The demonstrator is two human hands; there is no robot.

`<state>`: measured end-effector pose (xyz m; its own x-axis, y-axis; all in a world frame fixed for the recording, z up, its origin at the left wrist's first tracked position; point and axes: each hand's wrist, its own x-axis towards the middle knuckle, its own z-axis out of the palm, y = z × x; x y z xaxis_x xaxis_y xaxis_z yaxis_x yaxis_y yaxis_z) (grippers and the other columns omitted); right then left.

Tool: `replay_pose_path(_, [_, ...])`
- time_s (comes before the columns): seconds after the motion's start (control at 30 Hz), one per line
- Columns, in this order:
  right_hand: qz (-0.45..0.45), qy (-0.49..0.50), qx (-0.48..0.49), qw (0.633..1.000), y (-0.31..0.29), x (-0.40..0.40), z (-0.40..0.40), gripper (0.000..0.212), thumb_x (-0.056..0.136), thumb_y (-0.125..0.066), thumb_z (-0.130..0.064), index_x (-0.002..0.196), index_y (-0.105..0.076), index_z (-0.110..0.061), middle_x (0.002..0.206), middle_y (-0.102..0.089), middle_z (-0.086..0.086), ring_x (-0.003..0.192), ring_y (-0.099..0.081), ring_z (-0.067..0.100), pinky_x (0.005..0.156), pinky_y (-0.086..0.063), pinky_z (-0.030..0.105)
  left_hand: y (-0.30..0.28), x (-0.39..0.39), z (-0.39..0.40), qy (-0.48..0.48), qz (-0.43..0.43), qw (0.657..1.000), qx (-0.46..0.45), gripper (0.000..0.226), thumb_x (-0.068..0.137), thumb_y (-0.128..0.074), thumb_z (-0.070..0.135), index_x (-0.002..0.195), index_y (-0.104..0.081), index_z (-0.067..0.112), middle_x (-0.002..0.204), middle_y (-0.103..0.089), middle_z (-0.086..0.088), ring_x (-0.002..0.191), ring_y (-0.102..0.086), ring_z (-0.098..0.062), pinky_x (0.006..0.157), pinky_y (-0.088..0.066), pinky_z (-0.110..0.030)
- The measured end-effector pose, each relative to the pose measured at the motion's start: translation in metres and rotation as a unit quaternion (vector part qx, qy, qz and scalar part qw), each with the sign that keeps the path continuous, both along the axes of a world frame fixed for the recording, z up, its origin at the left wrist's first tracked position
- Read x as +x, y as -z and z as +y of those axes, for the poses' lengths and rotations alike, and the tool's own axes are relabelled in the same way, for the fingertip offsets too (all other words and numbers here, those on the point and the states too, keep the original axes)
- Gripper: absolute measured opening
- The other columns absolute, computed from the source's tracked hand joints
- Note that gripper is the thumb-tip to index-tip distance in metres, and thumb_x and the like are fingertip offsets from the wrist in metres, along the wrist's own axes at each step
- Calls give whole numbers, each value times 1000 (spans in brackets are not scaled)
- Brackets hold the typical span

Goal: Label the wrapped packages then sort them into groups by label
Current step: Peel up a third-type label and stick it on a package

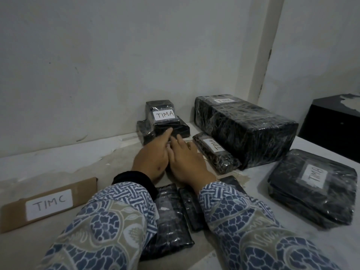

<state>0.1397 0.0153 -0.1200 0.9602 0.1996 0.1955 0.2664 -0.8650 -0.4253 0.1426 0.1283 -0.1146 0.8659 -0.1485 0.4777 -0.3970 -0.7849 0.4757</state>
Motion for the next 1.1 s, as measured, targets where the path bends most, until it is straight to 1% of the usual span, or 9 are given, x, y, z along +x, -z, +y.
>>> replay_pose_path(0.07, [32,-1,-3,999,0,0,-1,55,99,-20,-37,149,-10,-15,160,-4,2,146,-1,25,115,-18,49,4,2,2,32,80,996,26,50,97,-25,21,147,-26,14,151,-36,-9,135,-39,-23,107,-27,-23])
replay_pose_path(0.2, [46,24,33,998,-1,2,1,62,98,-25,-37,149,-7,-6,159,-4,8,147,-1,20,116,-13,40,2,2,0,-12,116,993,-3,44,101,-29,18,144,-32,7,151,-35,-10,136,-36,-23,104,-24,-20])
replay_pose_path(0.4, [85,94,85,988,-5,-2,-4,66,90,-35,-48,139,-29,-3,143,-41,15,127,-43,32,102,-36,43,2,1,-1,-16,176,984,-8,48,102,-25,27,144,-26,4,154,-28,-11,140,-28,-21,110,-19,-25])
replay_pose_path(0.63, [77,93,-63,991,-10,-15,-3,76,97,-19,-51,147,1,2,158,-6,16,139,-30,29,106,-30,45,8,2,-2,-68,217,974,21,52,100,-21,35,139,-26,2,150,-28,-18,135,-32,-29,109,-27,-37])
replay_pose_path(0.77, [59,94,-92,990,-8,-19,-2,73,98,-19,-49,147,1,1,158,-2,18,135,-36,30,103,-34,43,12,-2,1,-60,243,968,29,57,101,-16,38,150,0,13,160,3,-11,148,-3,-22,119,-9,-35])
replay_pose_path(0.87, [62,93,-87,990,-8,-19,-6,69,99,-22,-46,148,-5,-2,156,-12,20,133,-39,32,102,-35,43,14,-4,6,-36,257,966,10,56,101,-14,38,150,4,17,160,9,-7,148,3,-19,119,-3,-33])
replay_pose_path(0.93, [62,96,-85,990,-11,-19,-7,63,99,-27,-43,145,-17,-1,148,-33,21,127,-45,33,98,-39,43,14,-2,10,-29,261,965,10,56,101,-15,38,150,3,16,160,8,-7,148,5,-19,120,-2,-33])
replay_pose_path(1.03, [13,89,-76,993,-20,-25,-10,42,98,-39,-35,122,-51,-3,123,-58,16,112,-56,33,86,-46,39,9,-1,9,-31,269,962,24,56,102,-17,36,150,-2,12,160,0,-10,148,0,-21,118,-5,-31])
replay_pose_path(1.1, [-17,91,-56,994,-26,-28,-12,32,95,-47,-30,111,-58,-5,117,-62,14,108,-58,32,82,-47,37,-1,-1,6,-48,272,960,40,55,102,-21,34,150,-9,9,159,-11,-13,146,-13,-24,116,-12,-30])
